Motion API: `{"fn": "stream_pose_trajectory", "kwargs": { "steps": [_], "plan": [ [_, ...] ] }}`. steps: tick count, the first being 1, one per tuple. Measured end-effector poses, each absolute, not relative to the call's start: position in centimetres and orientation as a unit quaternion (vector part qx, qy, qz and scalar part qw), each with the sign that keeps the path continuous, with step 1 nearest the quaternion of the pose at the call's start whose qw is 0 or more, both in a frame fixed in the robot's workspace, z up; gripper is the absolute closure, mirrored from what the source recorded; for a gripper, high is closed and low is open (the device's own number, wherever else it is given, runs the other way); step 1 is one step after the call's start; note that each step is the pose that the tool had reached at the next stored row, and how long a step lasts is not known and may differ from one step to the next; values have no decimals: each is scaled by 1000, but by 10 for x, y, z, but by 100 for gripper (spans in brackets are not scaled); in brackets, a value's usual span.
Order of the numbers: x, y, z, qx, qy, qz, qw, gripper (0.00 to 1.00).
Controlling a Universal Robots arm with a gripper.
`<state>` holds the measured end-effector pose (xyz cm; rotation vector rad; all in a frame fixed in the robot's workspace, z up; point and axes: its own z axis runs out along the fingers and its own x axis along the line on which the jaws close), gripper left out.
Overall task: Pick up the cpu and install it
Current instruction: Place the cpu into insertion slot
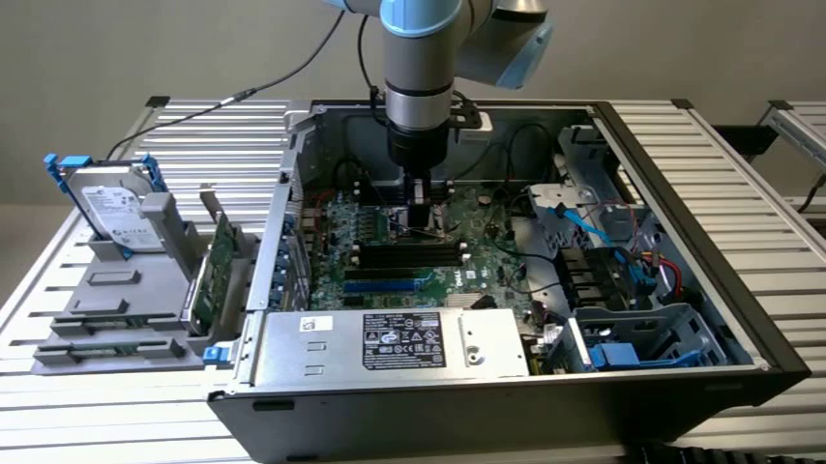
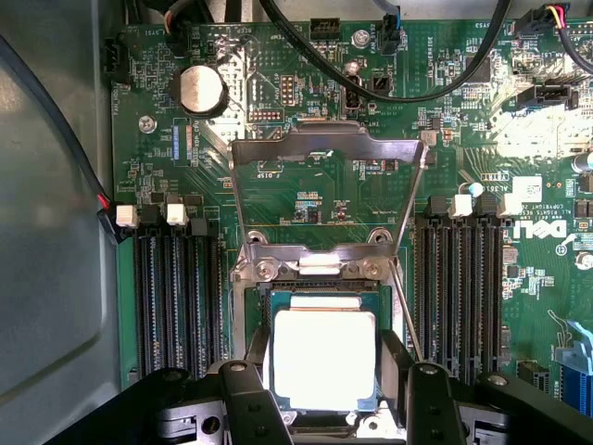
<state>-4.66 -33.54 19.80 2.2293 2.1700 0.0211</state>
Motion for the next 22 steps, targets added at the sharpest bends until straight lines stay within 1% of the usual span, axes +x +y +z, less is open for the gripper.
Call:
{"fn": "stream_pose_trajectory", "kwargs": {
  "steps": [22],
  "plan": [
    [-47,-333,197,716,697,3,19,45]
  ]
}}
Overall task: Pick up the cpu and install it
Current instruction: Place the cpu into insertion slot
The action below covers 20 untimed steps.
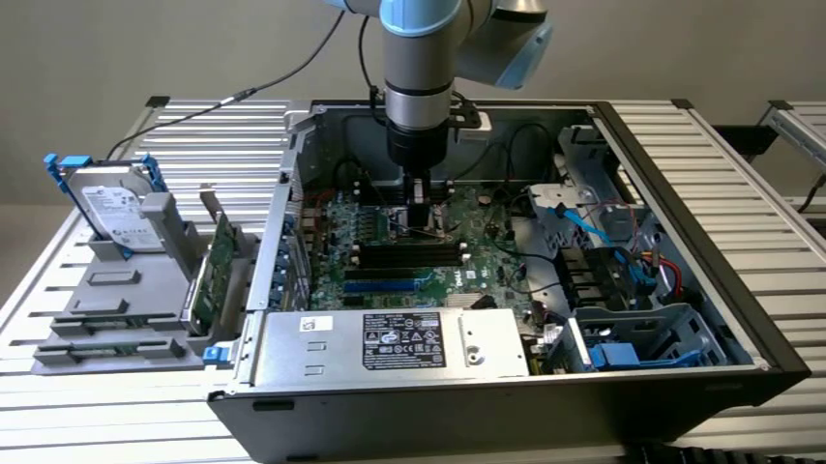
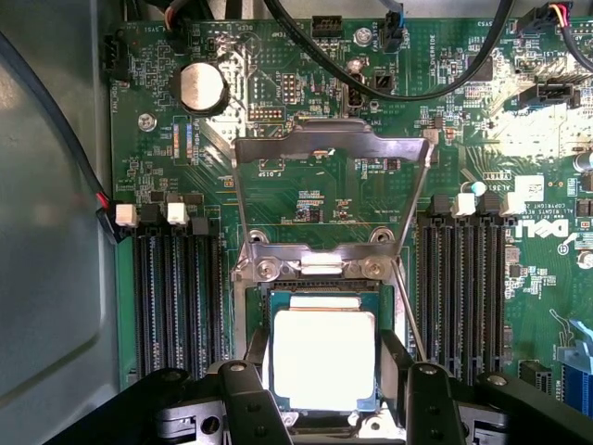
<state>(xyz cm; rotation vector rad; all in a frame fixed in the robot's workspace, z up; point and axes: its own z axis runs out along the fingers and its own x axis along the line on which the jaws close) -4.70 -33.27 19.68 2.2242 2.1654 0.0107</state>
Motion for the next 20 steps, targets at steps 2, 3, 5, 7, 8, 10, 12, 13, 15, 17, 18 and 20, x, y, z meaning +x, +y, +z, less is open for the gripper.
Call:
{"fn": "stream_pose_trajectory", "kwargs": {
  "steps": [2,3,5,7,8,10,12,13,15,17,18,20],
  "plan": [
    [-47,-333,197,716,697,3,19,45],
    [-47,-333,197,716,697,3,19,45],
    [-47,-332,197,716,697,2,20,45],
    [-47,-332,197,716,697,2,20,45],
    [-47,-332,197,716,697,2,20,45],
    [-47,-332,197,716,697,2,21,45],
    [-47,-332,197,716,697,1,21,45],
    [-47,-332,196,716,697,1,21,45],
    [-47,-332,196,716,697,1,22,45],
    [-47,-332,196,716,697,0,22,45],
    [-47,-331,196,716,697,0,22,45],
    [-47,-331,196,716,697,-1,23,45]
  ]
}}
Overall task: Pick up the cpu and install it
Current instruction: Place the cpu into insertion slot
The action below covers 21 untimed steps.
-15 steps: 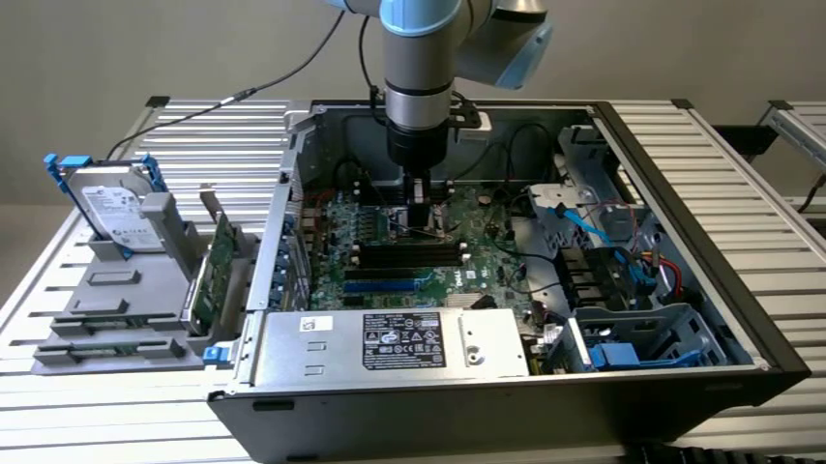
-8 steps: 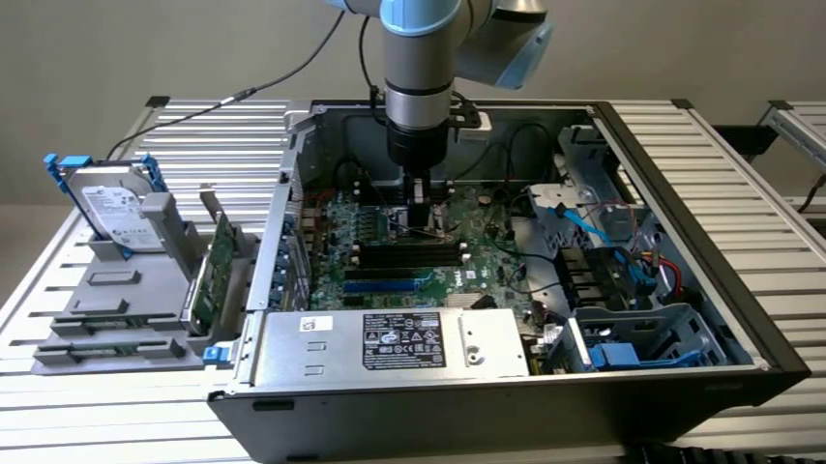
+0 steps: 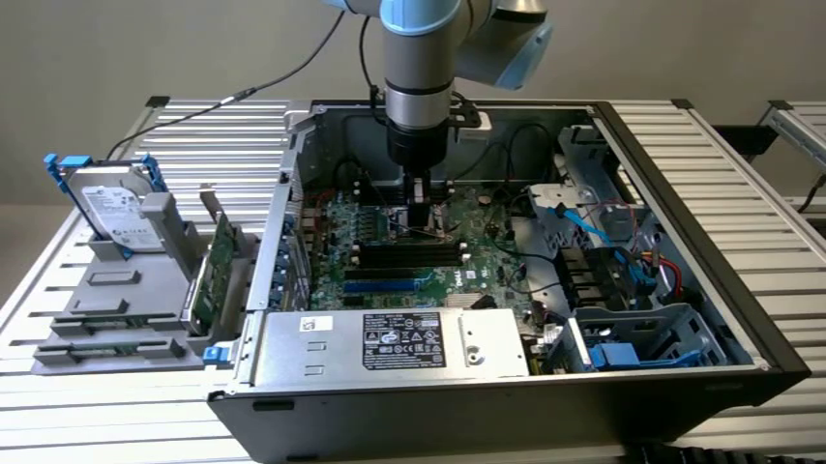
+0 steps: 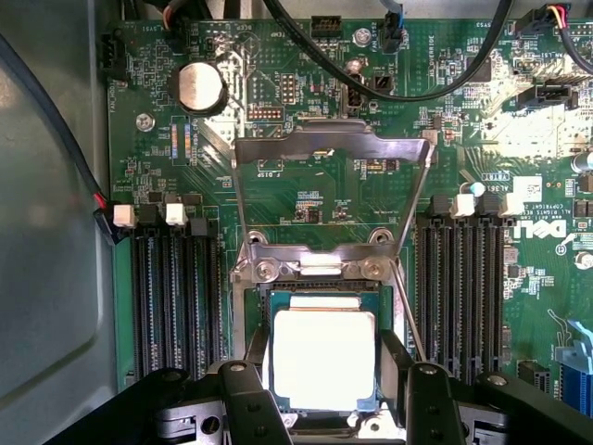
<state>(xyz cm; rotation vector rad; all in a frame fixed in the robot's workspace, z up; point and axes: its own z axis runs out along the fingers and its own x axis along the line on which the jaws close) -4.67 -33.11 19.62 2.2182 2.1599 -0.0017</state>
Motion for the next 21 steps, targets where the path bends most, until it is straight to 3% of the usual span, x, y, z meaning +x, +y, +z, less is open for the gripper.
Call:
{"fn": "stream_pose_trajectory", "kwargs": {
  "steps": [21],
  "plan": [
    [-48,-328,196,716,697,-4,27,45]
  ]
}}
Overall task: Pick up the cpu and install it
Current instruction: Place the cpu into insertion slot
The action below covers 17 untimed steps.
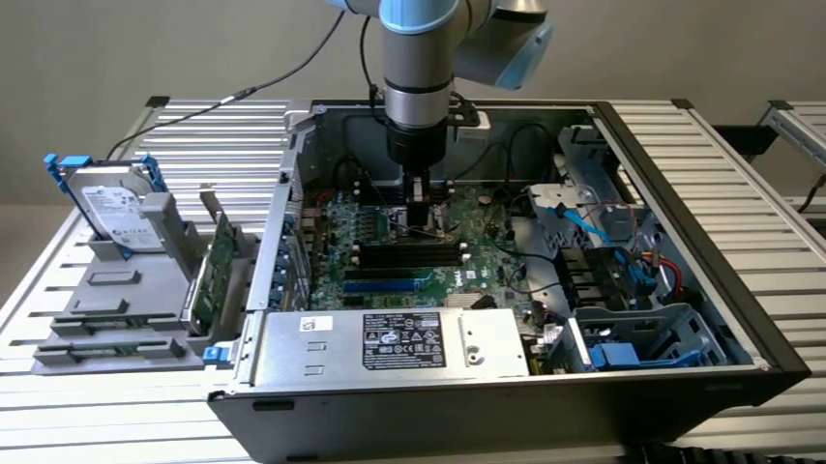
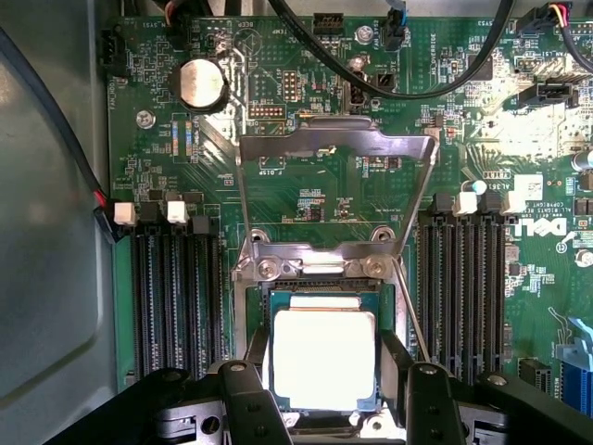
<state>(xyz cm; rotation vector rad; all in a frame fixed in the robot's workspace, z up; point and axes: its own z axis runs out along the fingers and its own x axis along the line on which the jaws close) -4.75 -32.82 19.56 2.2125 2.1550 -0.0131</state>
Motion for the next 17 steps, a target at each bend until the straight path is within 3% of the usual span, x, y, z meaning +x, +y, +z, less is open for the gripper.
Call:
{"fn": "stream_pose_trajectory", "kwargs": {
  "steps": [10,13,14,17],
  "plan": [
    [-48,-328,195,716,697,-4,26,45],
    [-47,-327,195,716,697,-4,26,44],
    [-48,-328,195,716,697,-4,26,37],
    [-48,-328,195,716,697,-4,26,37]
  ]
}}
